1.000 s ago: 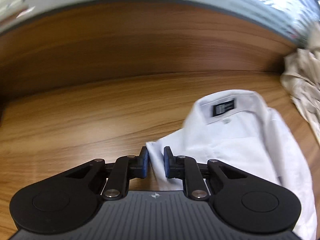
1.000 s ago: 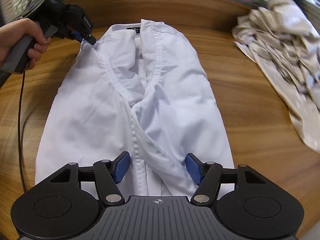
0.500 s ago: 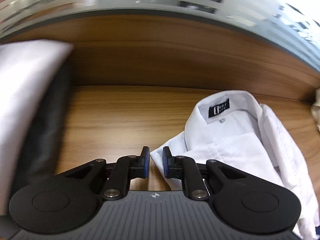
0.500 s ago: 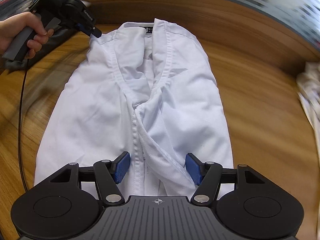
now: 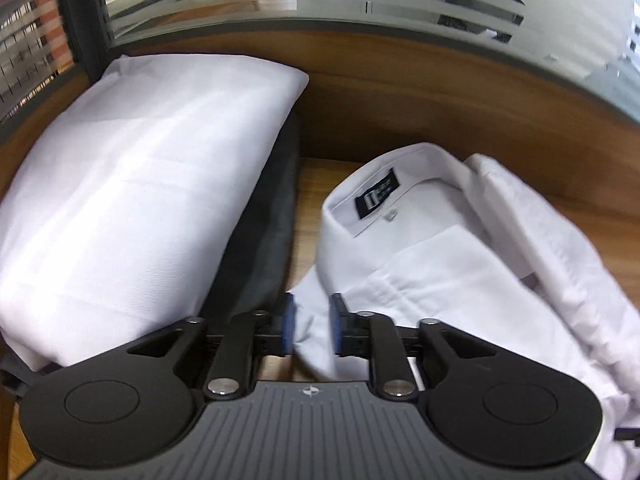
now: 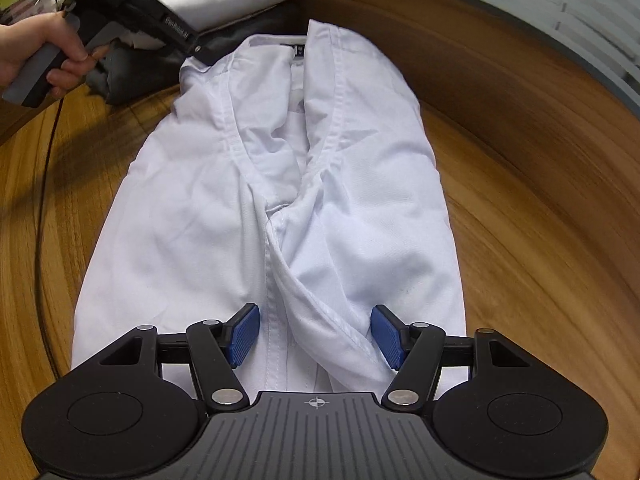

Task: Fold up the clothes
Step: 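Open both grippers and withdraw them from the folded shirt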

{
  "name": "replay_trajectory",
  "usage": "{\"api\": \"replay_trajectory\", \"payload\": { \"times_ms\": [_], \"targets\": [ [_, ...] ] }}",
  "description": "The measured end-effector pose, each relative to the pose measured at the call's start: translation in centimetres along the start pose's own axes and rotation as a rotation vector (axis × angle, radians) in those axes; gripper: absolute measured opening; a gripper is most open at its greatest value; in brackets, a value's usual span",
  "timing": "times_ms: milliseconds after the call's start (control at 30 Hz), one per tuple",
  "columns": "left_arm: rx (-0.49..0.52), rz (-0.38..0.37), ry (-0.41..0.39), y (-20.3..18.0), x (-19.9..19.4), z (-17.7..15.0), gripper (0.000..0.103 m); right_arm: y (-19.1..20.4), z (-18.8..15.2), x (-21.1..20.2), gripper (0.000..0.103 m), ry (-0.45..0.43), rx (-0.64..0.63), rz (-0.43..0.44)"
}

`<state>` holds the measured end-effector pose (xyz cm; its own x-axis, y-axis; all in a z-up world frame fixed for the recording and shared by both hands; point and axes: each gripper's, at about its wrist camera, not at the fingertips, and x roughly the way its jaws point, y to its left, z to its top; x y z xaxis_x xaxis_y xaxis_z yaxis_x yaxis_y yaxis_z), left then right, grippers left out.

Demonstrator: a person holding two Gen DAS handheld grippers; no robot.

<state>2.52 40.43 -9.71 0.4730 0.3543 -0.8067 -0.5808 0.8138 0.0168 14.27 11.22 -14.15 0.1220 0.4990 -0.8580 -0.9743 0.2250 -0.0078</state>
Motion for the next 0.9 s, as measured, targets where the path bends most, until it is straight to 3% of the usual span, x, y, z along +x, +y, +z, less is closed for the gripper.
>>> {"api": "replay_trajectory", "payload": {
  "times_ms": [133,200,400,533,600,900],
  "targets": [
    [-0.041,-0.035,-0.028,0.2,-1.2,0.3,0.053,-0.2,-0.7,-1.6,0.063,-0.001,0.064,-0.003],
    [-0.064,-0.057,-0.054,0.3,-2.1,0.2,0.069,-0.3,-1.3,-3.2,0.064,-0.022,0.107,-0.024],
    [-0.005,-0.101,-0.085,-1.4,-5.5,0.6,0.092,-0.8,-4.6,-10.2,0.068,-0.105,0.312,-0.096],
    [0.034,-0.147,-0.079,-3.5,-7.6,-0.1,0.094,-0.8,-8.3,-14.3,0.071,-0.105,0.369,-0.184],
    [0.047,-0.159,-0.067,-4.9,-8.4,-0.8,0.103,-0.6,-10.2,-16.0,0.076,-0.100,0.377,-0.218],
    [0.000,-0.124,-0.083,-10.5,-12.8,-6.9,0.102,-0.1,-19.1,-22.0,0.077,-0.091,0.449,-0.207]
  ]
}}
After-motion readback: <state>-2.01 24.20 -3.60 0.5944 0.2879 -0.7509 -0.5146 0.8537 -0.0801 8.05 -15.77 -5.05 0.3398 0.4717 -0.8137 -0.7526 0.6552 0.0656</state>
